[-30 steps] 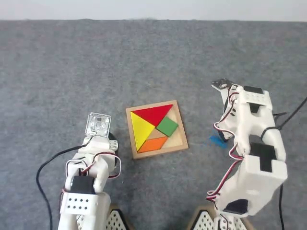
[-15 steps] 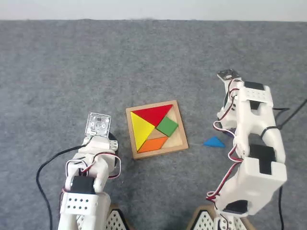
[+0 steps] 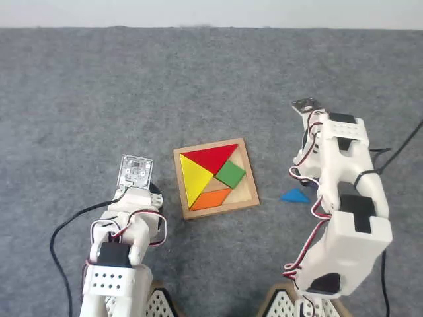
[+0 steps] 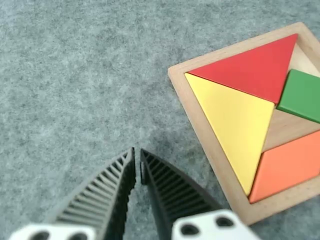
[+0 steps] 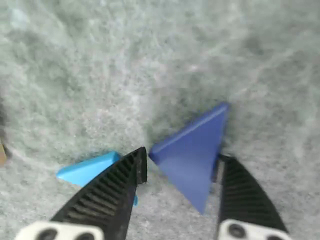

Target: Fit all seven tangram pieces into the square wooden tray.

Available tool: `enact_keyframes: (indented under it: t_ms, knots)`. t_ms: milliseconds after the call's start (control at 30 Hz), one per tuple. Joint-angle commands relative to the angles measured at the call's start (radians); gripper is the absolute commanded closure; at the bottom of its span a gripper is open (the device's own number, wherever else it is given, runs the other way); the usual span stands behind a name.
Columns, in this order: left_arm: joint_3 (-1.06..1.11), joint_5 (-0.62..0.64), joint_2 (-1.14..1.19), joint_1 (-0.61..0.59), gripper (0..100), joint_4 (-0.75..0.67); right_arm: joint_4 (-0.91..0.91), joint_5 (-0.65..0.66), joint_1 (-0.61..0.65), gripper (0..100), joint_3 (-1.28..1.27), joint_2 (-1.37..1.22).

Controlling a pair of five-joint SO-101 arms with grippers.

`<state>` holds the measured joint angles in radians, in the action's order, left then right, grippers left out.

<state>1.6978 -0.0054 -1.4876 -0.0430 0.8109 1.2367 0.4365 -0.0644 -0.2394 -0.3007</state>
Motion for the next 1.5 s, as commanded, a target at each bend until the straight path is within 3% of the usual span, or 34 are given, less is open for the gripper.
enact_keyframes:
  t_ms: [0, 100, 367, 700, 1100, 1467]
  knots:
    - [-0.008, 0.006, -0.014, -0.003, 98, 0.005, -0.010, -0.014, 0.027, 70.2, 0.055, -0.007]
    - [-0.008, 0.006, -0.014, -0.003, 98, 0.005, -0.012, -0.035, 0.028, 71.7, 0.054, -0.022]
    - [-0.008, 0.006, -0.014, -0.003, 98, 0.005, -0.005, -0.086, 0.021, 89.5, 0.057, -0.028]
    - [-0.008, 0.006, -0.014, -0.003, 98, 0.005, 0.018, -0.110, 0.035, 90.8, 0.060, 0.148]
    - [-0.008, 0.006, -0.014, -0.003, 98, 0.005, 0.035, -0.075, 0.351, 90.6, -0.155, 0.532]
    - [-0.008, 0.006, -0.014, -0.003, 98, 0.005, 0.045, -0.077, 0.545, 90.8, -0.160, 0.553]
